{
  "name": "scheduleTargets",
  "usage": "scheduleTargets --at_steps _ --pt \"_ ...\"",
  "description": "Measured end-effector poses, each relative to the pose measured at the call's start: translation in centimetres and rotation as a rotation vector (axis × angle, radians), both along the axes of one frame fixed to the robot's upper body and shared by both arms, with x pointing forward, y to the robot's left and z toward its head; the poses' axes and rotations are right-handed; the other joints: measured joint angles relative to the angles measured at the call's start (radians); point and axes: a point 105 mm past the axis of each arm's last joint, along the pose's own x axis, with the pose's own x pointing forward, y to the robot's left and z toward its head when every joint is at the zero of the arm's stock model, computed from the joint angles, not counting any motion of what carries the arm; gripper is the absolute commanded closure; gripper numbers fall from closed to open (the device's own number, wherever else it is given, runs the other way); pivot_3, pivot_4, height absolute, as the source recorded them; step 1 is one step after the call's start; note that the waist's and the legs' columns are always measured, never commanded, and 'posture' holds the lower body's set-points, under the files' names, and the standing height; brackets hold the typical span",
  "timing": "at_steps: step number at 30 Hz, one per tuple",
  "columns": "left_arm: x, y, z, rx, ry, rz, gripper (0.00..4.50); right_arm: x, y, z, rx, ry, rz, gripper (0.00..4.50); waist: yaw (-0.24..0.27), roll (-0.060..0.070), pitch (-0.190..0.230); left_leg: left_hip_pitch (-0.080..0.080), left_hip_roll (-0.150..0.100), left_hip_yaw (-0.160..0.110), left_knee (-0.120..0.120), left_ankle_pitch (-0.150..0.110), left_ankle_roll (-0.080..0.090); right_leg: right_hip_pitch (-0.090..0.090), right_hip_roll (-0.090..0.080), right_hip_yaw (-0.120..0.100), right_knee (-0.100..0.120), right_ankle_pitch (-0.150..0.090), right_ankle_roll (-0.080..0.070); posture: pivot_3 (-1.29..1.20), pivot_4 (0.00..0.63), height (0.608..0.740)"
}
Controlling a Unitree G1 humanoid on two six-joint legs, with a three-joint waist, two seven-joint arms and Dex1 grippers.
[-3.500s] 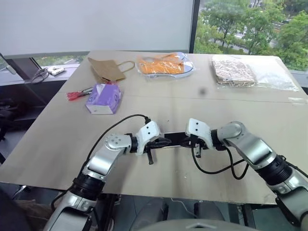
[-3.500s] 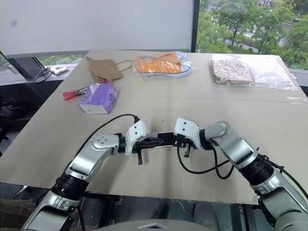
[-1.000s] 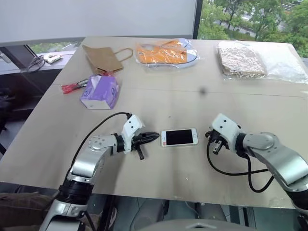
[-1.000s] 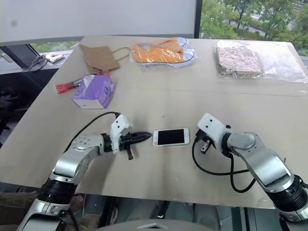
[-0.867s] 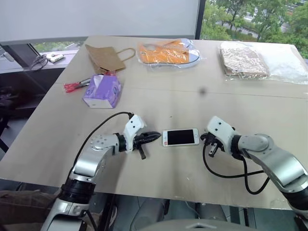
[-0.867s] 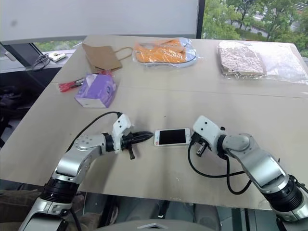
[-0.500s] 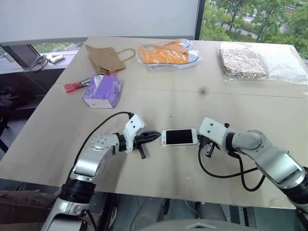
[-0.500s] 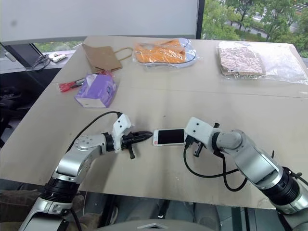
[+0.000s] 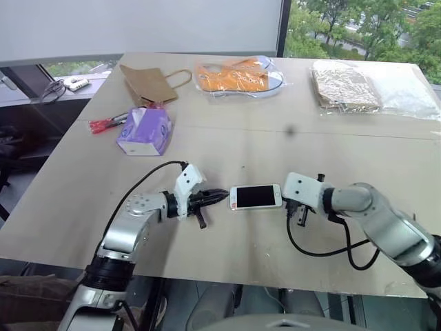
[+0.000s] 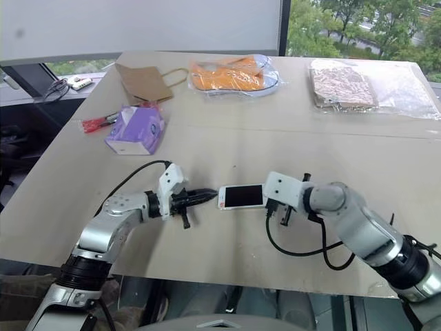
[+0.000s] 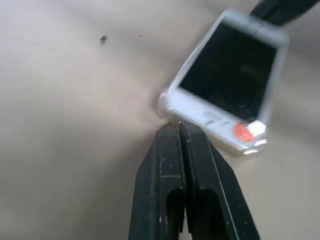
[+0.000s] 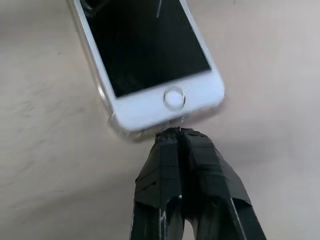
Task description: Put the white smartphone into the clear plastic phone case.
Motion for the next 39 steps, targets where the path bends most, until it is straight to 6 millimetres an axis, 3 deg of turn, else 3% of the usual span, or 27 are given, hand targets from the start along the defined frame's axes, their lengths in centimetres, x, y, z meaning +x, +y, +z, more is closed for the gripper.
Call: scheduleTargets --at_steps 5,8,12,15,23,31,39 --pt "-0.9 -1.1 2.4 -0.095 0.038 -0.129 4.42 0.1 -1.4 1.3 0.073 0.001 -0.081 4.50 -0.003 0.000 0.000 0.000 0.000 0.000 0.000 0.000 0.000 0.000 0.000 -0.001 0.000 0.000 0.000 0.00 0.150 0.740" --pt "-1.6 -2.2 1.7 -0.070 0.074 -0.199 4.42 0.3 -2.0 1.6 0.126 0.006 -0.132 4.50 -0.008 0.000 0.000 0.000 0.000 0.000 0.000 0.000 0.000 0.001 0.000 0.000 0.000 0.000 0.000 0.00 0.150 0.740" --pt "-1.3 -3.6 -0.7 0.010 0.089 -0.204 4.42 0.5 -0.1 3.0 0.341 0.010 -0.132 4.50 -0.014 0.000 0.000 0.000 0.001 0.001 0.000 0.000 0.000 0.001 -0.001 0.001 0.001 0.000 0.000 0.00 0.150 0.740" --pt "-0.7 -4.4 -0.7 0.019 0.055 -0.195 4.42 0.2 1.6 3.1 0.435 0.031 -0.097 4.50 -0.011 0.000 0.000 0.000 0.000 0.000 0.001 0.000 0.000 0.001 0.000 0.000 0.001 0.000 0.000 0.00 0.150 0.740" --pt "-0.2 -4.1 -0.8 0.053 0.024 -0.167 4.42 0.8 1.7 0.2 0.361 0.091 -0.094 4.50 -0.011 0.000 0.000 0.002 0.000 0.000 0.002 0.000 0.000 0.001 0.000 0.000 0.002 0.000 0.000 0.00 0.150 0.740" --pt "-0.6 -3.9 -1.2 0.074 0.017 -0.141 4.42 1.1 2.0 -0.7 0.266 0.080 -0.031 4.50 -0.011 0.001 -0.006 0.009 0.000 0.000 0.002 0.000 0.000 0.008 0.000 0.001 0.002 0.000 0.000 0.00 0.150 0.740" --pt "-0.8 -3.7 -1.8 0.084 0.029 -0.117 4.42 1.5 2.1 -1.2 0.221 0.204 -0.039 4.50 -0.010 -0.004 -0.022 0.013 0.000 0.000 0.001 0.000 0.000 0.012 0.001 0.001 0.001 0.000 0.000 0.00 0.150 0.740"
